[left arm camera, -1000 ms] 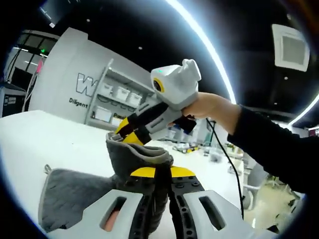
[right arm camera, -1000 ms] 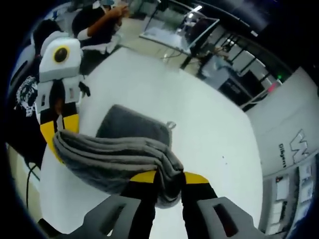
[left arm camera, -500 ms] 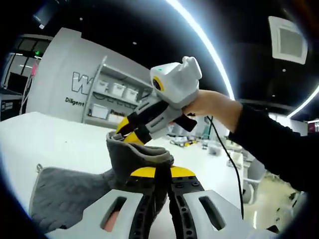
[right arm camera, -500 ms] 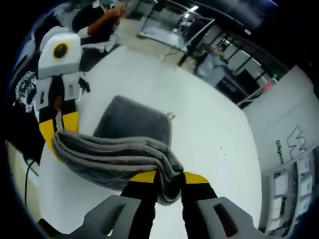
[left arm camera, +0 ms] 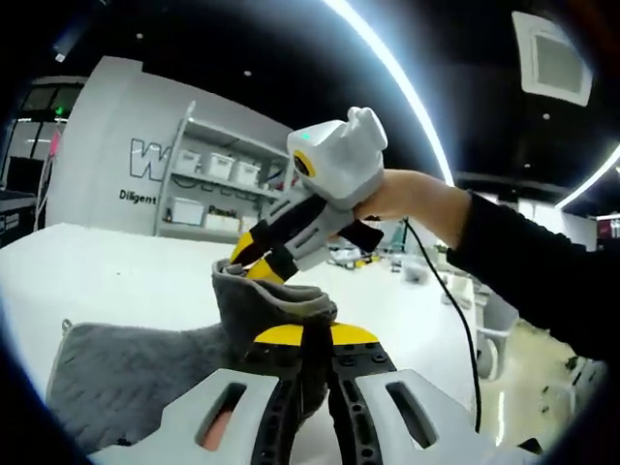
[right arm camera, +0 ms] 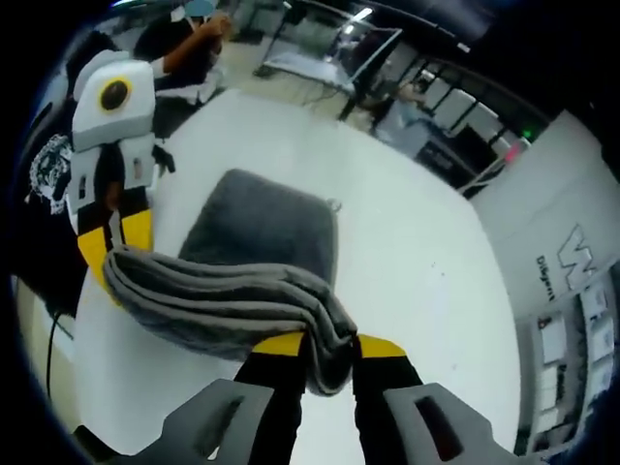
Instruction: Open the folded towel by lifting each exposed corner and separating the folded layers until the towel lies flat within the target outline without major curled edges
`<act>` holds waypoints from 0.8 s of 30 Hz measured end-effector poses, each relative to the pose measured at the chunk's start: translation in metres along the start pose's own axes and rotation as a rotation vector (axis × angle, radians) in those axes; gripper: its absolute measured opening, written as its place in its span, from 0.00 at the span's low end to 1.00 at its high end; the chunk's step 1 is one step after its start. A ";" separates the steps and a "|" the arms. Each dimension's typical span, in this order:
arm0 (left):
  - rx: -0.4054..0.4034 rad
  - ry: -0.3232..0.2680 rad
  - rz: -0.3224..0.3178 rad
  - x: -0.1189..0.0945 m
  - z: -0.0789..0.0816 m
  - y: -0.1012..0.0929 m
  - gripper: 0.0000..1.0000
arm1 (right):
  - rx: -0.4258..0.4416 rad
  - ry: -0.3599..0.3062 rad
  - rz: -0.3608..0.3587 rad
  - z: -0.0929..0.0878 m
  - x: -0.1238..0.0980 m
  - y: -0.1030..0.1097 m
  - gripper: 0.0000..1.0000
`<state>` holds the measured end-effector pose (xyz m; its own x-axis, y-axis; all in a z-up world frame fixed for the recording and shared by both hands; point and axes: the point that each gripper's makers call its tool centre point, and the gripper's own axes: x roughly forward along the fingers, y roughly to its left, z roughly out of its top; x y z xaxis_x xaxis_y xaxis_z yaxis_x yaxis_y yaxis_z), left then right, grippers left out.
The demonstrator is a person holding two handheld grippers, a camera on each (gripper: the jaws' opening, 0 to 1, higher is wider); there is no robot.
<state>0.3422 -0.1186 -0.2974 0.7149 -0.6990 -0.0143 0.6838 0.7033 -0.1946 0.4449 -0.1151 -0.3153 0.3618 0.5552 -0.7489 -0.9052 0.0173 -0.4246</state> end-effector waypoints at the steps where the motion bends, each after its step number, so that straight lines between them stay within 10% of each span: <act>1: -0.001 0.006 -0.003 0.001 -0.002 -0.001 0.05 | 0.006 -0.002 0.002 -0.003 0.000 0.001 0.13; 24: 0.034 0.103 -0.040 0.021 -0.042 -0.021 0.05 | 0.078 0.035 -0.006 -0.064 0.001 0.024 0.12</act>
<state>0.3367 -0.1532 -0.3349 0.6691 -0.7352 -0.1086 0.7175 0.6771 -0.1632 0.4378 -0.1676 -0.3590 0.3738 0.5255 -0.7643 -0.9170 0.0859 -0.3894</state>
